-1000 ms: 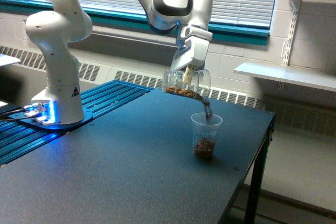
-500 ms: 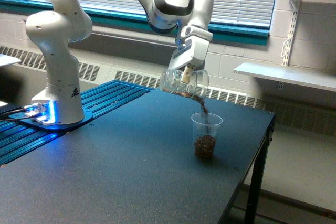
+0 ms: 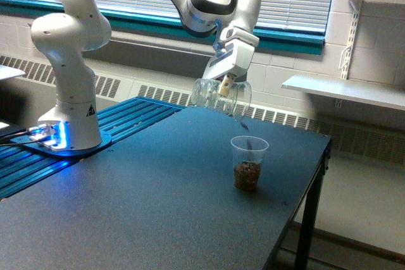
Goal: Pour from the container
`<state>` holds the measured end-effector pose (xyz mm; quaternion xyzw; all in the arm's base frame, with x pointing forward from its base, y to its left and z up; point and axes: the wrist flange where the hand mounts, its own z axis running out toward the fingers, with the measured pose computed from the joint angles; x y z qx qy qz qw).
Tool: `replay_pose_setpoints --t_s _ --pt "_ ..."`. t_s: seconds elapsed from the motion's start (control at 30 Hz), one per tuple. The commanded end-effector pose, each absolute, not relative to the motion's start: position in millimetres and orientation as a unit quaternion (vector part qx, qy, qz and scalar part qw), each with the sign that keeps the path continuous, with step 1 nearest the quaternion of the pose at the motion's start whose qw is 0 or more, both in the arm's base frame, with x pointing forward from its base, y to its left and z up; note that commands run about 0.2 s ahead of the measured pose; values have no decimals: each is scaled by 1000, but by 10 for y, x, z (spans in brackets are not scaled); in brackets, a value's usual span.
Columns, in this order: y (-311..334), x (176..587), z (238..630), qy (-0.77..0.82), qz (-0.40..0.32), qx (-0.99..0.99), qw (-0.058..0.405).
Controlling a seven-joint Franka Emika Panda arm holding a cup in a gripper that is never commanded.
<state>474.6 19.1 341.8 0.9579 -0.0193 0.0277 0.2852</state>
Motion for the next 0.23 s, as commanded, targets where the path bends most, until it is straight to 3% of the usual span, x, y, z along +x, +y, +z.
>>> replay_pose_setpoints --t_s 0.03,0.23 --pt "224 4758 3425 -3 18 958 286" --pt "188 4738 3387 -8 10 962 271"
